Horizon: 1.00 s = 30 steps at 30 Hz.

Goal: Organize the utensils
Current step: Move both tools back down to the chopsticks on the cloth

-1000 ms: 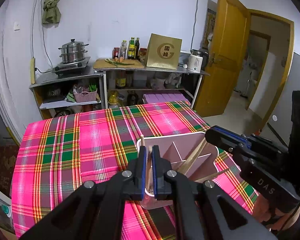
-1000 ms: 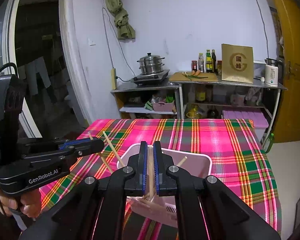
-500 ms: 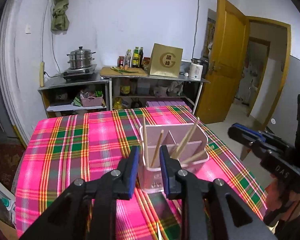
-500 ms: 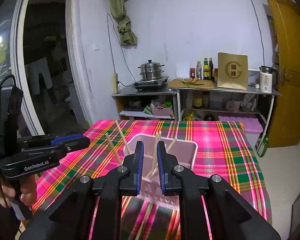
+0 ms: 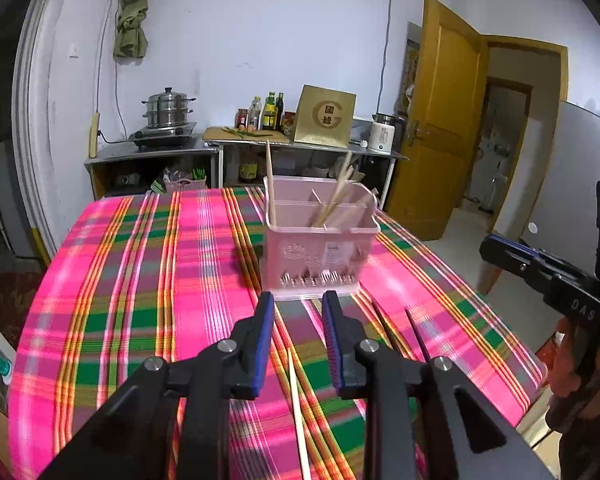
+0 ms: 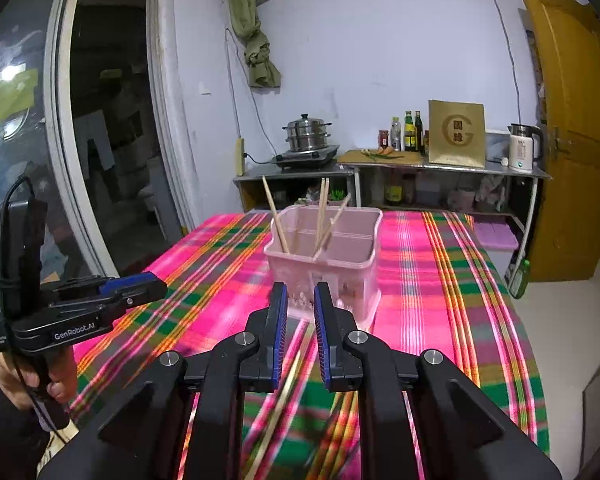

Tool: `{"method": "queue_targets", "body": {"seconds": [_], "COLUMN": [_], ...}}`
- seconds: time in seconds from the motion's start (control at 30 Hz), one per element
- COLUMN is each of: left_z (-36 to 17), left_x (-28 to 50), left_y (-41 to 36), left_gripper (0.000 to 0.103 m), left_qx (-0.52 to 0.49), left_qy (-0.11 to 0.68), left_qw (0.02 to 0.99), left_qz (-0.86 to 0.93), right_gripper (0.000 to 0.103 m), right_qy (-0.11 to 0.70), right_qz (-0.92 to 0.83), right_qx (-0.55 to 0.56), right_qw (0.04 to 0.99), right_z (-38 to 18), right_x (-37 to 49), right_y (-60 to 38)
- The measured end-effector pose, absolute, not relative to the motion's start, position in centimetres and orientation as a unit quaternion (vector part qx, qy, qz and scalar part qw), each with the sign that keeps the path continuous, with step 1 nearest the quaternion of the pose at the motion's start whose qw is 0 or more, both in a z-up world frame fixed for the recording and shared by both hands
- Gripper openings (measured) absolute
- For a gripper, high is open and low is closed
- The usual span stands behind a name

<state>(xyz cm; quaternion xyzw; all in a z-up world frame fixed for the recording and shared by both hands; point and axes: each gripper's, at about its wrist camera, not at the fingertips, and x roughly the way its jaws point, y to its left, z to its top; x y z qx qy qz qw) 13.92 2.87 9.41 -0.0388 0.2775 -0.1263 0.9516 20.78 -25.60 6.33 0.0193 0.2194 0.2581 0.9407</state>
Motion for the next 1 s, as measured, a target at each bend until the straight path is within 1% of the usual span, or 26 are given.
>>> {"method": "queue_targets", "body": {"seconds": [0.3,0.6,1.0], "left_z": [7.0,4.6,2.9], "left_x": [9.6,7.4,8.7], "left_y": [2.8,2.8,2.0], "left_gripper": [0.026,0.026,0.026], "left_qx": [-0.036,-0.036,-0.035], "left_qy": [0.278,0.294,0.324], "left_qw": [0.952,0.948,0.937], "left_qz": [-0.121,-0.116,-0.125], "right_gripper": [0.014,0.014,0.015], "right_qy": [0.234,0.25,0.274], "right_qz": [0.244,0.232,0.225], "right_qx": [0.045,0.054,0.057], "right_qw": [0.94,0.939,0.933], "right_z": [3.4,1.2,-0.5], "right_x": [17.1,14.9,15.5], "right_y": [-28.1,-29.1,-29.3]}}
